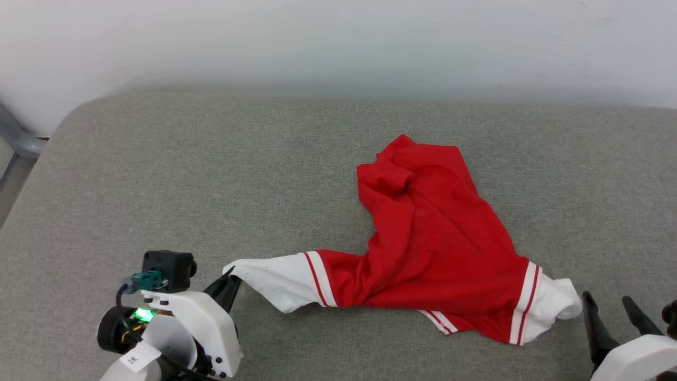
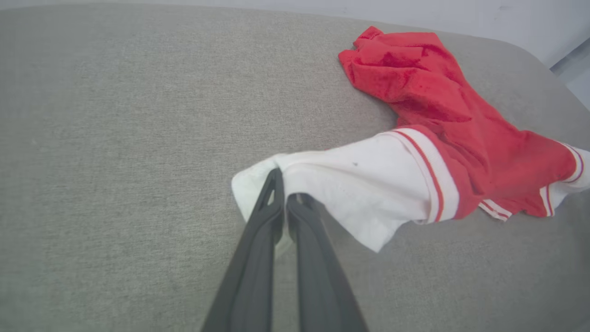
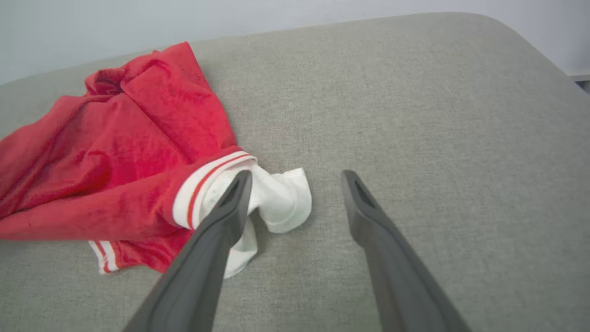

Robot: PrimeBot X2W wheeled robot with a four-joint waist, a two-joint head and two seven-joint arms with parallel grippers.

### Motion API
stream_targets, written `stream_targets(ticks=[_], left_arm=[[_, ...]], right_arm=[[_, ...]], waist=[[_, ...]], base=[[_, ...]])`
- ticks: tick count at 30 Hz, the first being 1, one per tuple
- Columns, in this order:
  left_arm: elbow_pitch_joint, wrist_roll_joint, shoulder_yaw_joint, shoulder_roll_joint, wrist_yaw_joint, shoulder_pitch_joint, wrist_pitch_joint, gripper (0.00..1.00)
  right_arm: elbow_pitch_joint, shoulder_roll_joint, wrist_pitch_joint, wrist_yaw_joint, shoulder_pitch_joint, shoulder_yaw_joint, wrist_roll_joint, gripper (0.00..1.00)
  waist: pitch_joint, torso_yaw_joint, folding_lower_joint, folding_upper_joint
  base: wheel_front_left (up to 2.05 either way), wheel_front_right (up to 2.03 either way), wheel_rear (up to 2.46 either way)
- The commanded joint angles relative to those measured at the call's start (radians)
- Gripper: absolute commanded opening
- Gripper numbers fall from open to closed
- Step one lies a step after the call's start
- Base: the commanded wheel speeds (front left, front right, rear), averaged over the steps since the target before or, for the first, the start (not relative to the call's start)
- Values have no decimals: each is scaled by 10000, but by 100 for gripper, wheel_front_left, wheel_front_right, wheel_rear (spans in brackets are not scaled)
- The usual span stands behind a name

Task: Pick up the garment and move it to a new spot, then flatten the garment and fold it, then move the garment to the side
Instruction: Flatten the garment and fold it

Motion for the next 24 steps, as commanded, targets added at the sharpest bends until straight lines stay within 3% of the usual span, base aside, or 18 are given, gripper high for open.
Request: stream_targets(ticks=[1, 7, 12, 24], left_arm=[[-96, -23, 175, 87, 119, 162, -132, 0], [-450, -163, 558, 286, 344, 458, -326, 0], [-696, -137, 403, 160, 286, 321, -377, 0], [-427, -162, 248, -4, 28, -82, -616, 0]], right_arm=[[56, 6, 246, -5, 134, -104, -42, 100], [193, -180, 1941, -5, 178, -30, -148, 100], [39, -680, 3338, -5, -258, 948, 210, 100], [1820, -1070, 4397, -2, -1058, 2370, 652, 100]], waist=[[3, 48, 0, 0], [113, 267, 0, 0], [484, 485, 0, 0], [1248, 650, 0, 0]], base=[[0, 0, 0], [0, 0, 0], [0, 0, 0], [0, 0, 0]])
